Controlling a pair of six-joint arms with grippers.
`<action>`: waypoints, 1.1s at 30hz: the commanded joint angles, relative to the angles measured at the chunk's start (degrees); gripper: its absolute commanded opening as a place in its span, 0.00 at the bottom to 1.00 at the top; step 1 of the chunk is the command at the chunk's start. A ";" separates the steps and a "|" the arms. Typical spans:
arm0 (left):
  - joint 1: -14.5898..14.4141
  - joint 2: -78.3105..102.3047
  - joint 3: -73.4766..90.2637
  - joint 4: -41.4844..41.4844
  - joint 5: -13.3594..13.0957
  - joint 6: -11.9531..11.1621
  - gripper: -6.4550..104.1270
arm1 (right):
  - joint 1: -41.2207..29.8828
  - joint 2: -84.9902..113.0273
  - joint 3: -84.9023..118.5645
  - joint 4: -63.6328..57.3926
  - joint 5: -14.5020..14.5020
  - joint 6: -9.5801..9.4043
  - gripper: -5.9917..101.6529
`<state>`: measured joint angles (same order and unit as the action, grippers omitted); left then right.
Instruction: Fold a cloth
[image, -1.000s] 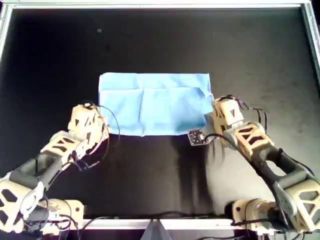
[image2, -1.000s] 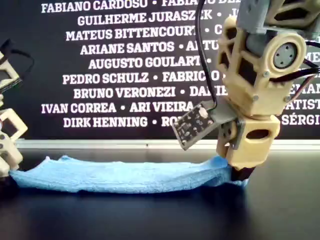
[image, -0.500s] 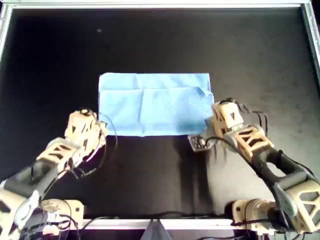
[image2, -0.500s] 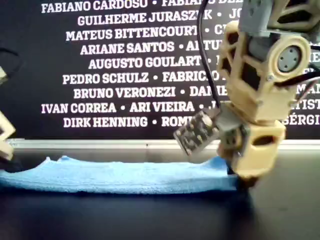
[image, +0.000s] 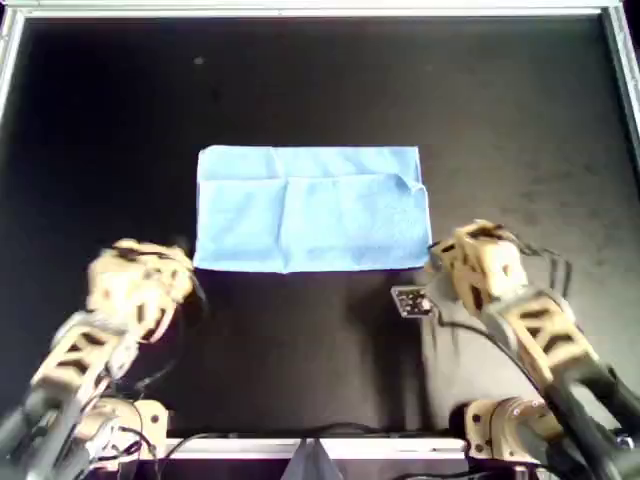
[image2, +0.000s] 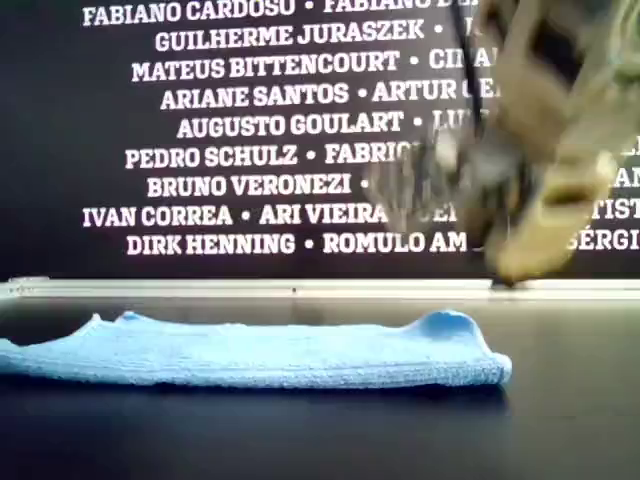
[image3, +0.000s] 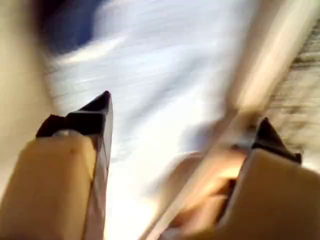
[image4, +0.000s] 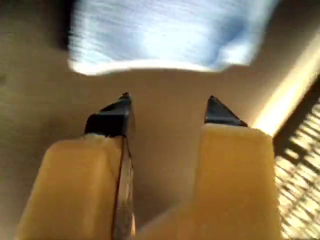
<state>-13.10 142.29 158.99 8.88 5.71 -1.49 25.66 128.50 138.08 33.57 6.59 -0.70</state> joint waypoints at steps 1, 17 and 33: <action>4.83 10.20 0.97 -0.26 0.26 0.18 0.95 | -2.11 10.72 0.97 0.79 0.88 -0.26 0.60; 12.22 33.40 13.45 -0.18 0.26 0.18 0.95 | -21.09 31.20 17.23 0.79 4.22 -0.18 0.62; 12.22 33.40 13.45 -0.18 0.35 0.09 0.95 | -18.19 49.66 30.23 0.70 3.78 -0.09 0.61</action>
<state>-2.20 174.29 173.14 8.96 5.71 -1.49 6.77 176.40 168.75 33.66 10.11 -0.44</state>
